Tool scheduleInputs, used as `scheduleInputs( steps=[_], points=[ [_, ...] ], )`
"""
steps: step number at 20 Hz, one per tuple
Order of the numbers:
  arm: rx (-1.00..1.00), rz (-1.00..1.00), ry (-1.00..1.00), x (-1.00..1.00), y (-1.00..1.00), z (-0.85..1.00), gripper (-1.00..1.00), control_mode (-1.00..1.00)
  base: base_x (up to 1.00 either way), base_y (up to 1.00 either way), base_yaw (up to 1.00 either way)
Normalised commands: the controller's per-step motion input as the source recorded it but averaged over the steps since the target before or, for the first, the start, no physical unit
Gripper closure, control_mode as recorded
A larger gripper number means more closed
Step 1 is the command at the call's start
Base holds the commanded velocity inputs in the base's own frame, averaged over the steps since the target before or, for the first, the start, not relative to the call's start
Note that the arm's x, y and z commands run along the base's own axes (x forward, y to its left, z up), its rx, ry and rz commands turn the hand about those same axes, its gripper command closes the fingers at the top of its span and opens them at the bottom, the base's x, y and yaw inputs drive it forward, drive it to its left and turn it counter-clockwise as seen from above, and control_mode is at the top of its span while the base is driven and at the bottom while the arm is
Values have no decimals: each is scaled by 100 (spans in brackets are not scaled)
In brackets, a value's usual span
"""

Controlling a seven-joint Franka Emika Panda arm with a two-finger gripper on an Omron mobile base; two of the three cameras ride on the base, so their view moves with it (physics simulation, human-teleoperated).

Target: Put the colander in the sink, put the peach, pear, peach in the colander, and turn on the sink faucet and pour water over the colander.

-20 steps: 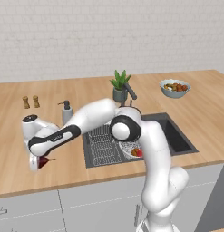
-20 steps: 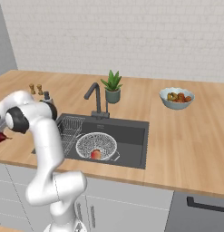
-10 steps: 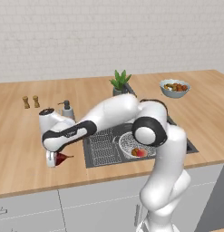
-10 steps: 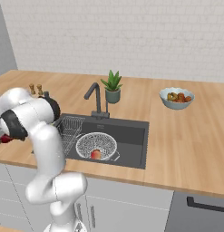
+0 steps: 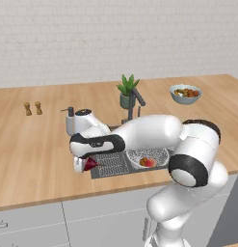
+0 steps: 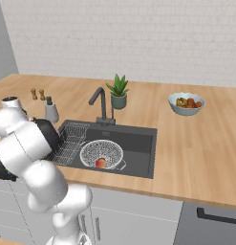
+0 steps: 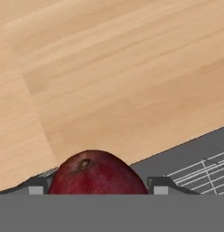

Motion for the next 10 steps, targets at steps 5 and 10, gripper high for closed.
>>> scheduleInputs(
  steps=[5, 10],
  points=[
    [0, -30, 0, 0, -98, 26, 100, -100, 0, 0, 0],
    [1, -30, 0, 0, -98, 19, 100, -100, 0, 0, 0]
  ],
)
